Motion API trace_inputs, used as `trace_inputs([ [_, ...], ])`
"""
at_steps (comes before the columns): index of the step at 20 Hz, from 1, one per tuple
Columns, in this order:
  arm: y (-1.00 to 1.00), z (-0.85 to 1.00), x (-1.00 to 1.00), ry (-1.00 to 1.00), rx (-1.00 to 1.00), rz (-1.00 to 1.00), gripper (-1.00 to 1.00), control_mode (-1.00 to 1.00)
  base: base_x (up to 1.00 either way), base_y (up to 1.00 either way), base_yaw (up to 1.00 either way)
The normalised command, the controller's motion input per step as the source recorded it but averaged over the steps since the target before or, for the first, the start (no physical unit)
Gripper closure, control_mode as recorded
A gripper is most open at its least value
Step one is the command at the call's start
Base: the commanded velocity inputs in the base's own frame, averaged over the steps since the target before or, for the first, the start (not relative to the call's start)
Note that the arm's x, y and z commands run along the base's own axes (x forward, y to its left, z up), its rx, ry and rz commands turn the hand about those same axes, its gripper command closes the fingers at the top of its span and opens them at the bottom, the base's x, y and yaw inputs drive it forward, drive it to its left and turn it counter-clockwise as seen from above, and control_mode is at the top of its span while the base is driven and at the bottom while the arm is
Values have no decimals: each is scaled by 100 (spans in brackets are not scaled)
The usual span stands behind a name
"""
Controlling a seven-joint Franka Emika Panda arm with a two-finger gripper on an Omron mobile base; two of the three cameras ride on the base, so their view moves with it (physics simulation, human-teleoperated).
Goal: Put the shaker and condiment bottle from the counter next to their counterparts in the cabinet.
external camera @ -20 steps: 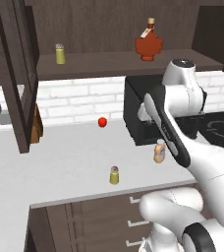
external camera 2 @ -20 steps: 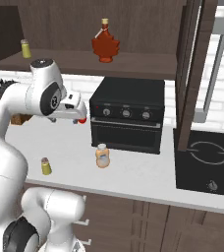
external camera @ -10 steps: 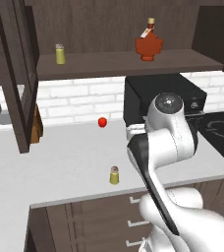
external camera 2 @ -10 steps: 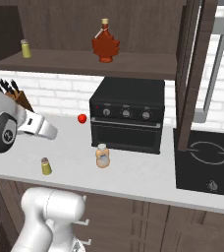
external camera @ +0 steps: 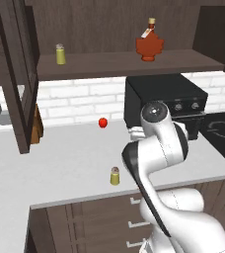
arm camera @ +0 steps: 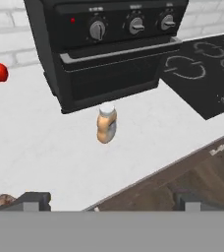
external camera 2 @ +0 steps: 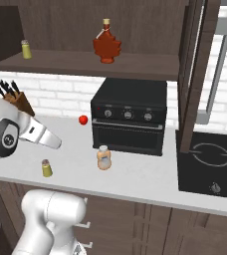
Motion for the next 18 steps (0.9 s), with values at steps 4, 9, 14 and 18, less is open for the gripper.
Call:
trace_inputs([
  [4,-25,-6,44,4,-3,-31,-100,-100,0,0,0],
  [9,-2,-44,40,-15,-17,-12,-100,-100,0,0,0],
  [14,-1,-71,10,-33,-21,-9,-100,-100,0,0,0],
  [18,-12,-71,17,-19,0,-1,-100,-100,0,0,0],
])
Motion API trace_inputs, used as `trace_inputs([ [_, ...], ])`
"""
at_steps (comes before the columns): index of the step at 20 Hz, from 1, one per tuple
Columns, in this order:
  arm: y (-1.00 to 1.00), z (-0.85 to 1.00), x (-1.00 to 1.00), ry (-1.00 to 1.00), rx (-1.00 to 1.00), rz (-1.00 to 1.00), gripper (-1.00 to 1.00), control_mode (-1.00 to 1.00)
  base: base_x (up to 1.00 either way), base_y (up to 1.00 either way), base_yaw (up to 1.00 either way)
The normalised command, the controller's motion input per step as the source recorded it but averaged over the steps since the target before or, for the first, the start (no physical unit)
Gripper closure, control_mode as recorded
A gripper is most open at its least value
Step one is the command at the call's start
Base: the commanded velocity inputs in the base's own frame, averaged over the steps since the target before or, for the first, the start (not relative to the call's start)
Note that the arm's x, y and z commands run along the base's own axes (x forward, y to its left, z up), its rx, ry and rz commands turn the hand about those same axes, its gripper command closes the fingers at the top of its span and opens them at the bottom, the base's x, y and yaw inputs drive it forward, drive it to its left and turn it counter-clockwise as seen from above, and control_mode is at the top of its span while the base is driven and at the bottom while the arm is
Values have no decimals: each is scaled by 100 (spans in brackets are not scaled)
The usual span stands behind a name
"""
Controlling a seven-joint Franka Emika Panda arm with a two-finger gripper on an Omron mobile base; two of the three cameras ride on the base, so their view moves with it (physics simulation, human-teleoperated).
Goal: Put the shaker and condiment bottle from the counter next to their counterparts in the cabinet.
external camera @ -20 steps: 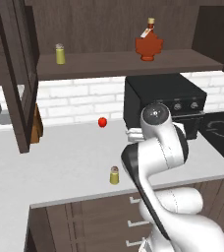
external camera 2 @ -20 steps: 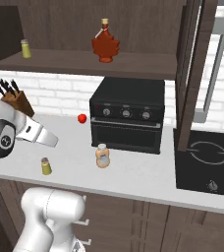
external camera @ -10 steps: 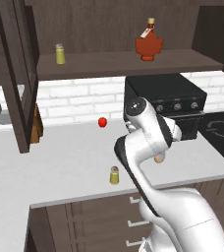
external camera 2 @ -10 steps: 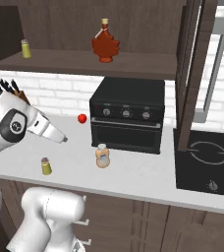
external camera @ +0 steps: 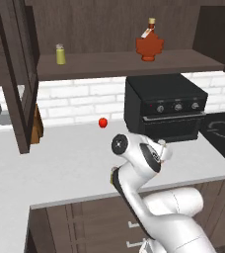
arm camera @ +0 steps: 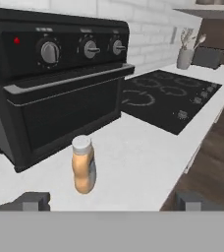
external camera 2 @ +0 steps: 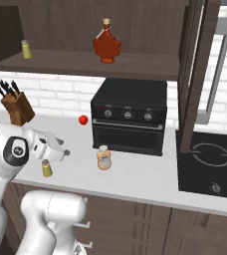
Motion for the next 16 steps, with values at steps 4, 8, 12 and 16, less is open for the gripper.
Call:
trace_inputs([
  [4,-17,-32,28,-13,0,0,-100,-100,0,0,0],
  [8,-12,-22,33,-8,0,0,-100,-100,0,0,0],
  [12,-2,-5,20,1,0,-3,-100,-100,0,0,0],
  [16,-24,-1,0,7,1,-6,-100,-100,0,0,0],
])
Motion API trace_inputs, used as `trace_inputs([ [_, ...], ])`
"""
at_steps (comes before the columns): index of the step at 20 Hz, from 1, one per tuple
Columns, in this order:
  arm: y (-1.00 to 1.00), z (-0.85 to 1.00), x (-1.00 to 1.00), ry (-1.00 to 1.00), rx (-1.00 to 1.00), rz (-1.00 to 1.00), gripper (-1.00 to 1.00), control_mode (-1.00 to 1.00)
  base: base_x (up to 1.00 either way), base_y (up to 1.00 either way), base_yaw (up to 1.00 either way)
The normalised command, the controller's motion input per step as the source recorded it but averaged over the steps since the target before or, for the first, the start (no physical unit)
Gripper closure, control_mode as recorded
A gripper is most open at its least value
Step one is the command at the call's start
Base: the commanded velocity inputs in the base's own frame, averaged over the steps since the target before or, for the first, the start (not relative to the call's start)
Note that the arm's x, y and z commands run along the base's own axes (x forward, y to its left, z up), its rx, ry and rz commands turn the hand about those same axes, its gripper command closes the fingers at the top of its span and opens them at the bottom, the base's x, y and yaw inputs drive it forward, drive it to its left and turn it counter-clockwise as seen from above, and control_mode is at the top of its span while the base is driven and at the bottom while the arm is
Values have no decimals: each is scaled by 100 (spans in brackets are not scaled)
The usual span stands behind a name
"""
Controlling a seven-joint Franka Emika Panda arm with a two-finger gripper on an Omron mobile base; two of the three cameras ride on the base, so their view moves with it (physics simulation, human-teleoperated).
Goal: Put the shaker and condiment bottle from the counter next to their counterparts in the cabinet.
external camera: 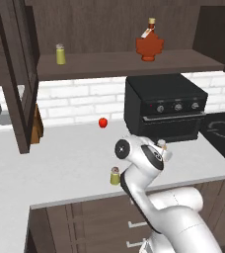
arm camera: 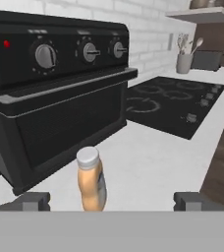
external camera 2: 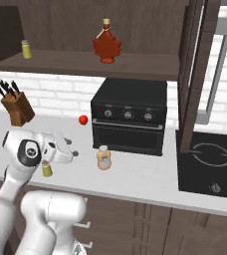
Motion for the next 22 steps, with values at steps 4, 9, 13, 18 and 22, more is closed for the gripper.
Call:
trace_inputs([
  [4,-47,-21,0,1,8,-5,-100,-100,0,0,0],
  [9,-33,-55,8,-1,3,-1,-100,-100,0,0,0],
  [13,-13,-76,20,-6,0,0,-100,-100,0,0,0],
  [18,-1,-78,37,-11,0,0,-100,-100,0,0,0],
  [22,-4,-72,33,-12,0,0,-100,-100,0,0,0],
])
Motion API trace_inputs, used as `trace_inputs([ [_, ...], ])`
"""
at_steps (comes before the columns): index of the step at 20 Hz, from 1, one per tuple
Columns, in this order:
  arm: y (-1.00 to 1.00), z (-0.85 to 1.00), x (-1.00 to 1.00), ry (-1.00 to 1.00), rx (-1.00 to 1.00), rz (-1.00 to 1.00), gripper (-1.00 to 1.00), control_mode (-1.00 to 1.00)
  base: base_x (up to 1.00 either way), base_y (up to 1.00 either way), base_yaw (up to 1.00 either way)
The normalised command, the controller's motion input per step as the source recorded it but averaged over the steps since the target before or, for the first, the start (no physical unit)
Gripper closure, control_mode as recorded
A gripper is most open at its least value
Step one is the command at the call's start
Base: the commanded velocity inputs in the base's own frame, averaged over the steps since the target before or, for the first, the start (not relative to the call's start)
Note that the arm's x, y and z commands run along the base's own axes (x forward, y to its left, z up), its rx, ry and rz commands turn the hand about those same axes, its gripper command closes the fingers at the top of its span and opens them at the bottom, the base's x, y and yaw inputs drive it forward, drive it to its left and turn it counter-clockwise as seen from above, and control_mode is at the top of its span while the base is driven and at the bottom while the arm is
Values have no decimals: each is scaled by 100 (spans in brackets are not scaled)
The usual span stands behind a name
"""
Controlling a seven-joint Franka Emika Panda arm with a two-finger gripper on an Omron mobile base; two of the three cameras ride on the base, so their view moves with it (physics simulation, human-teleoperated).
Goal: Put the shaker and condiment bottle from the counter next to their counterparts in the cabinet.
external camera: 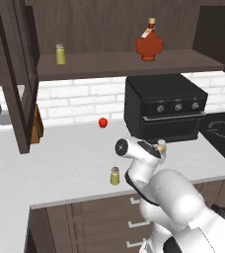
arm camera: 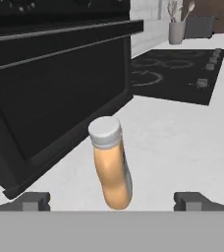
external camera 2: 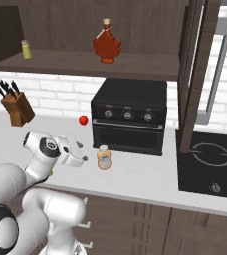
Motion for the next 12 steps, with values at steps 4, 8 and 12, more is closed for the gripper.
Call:
trace_inputs([
  [4,-14,-61,22,-9,0,0,-100,-100,0,0,0],
  [8,-17,-44,18,-5,0,0,-100,-100,0,0,0],
  [12,-28,-11,0,0,1,0,-100,-100,0,0,0],
])
